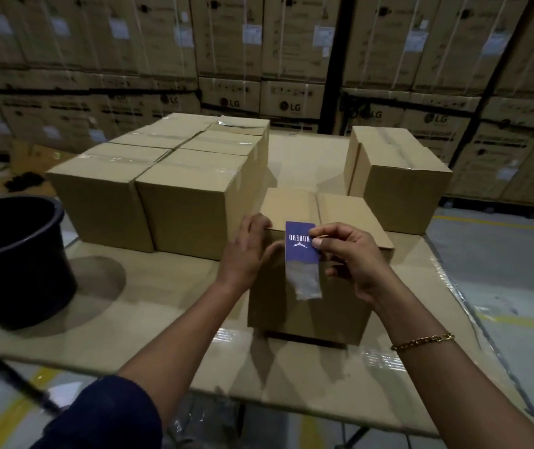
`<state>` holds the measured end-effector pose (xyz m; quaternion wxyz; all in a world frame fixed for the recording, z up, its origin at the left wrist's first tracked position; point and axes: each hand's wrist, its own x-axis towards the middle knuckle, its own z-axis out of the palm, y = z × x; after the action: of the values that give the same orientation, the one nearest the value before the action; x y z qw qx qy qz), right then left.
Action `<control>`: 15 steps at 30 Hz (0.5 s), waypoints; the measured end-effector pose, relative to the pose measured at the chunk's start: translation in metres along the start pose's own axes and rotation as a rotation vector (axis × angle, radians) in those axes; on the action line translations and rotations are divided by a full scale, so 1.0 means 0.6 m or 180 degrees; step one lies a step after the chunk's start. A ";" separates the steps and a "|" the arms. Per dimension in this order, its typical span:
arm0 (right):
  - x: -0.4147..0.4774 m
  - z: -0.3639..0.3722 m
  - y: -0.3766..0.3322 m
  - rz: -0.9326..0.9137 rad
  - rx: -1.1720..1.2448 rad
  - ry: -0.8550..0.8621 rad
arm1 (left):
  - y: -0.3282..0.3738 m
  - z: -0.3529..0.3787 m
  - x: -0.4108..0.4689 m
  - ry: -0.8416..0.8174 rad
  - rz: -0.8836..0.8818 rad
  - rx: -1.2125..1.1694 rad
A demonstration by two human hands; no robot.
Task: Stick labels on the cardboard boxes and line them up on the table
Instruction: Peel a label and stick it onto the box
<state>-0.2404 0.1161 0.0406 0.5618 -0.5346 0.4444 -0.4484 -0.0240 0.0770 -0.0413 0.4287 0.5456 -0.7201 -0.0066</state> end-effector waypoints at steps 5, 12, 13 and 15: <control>0.033 0.087 -0.017 0.0069 -0.0135 -0.0450 | -0.022 -0.012 -0.056 -0.0487 -0.0545 -0.0098; 0.111 0.280 -0.029 0.0233 -0.0355 -0.0960 | -0.078 -0.087 -0.094 -0.0338 -0.0685 0.0593; 0.124 0.315 -0.029 0.0273 -0.0320 -0.1036 | -0.111 -0.103 -0.107 -0.0398 -0.0708 0.0709; 0.152 0.394 -0.029 0.0311 -0.0331 -0.1158 | -0.180 -0.152 -0.136 -0.0613 -0.0969 0.0756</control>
<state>0.0093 0.0740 0.0641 0.6256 -0.6129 0.3834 -0.2930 0.1201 0.1397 -0.0853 0.2847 0.6916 -0.6627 -0.0384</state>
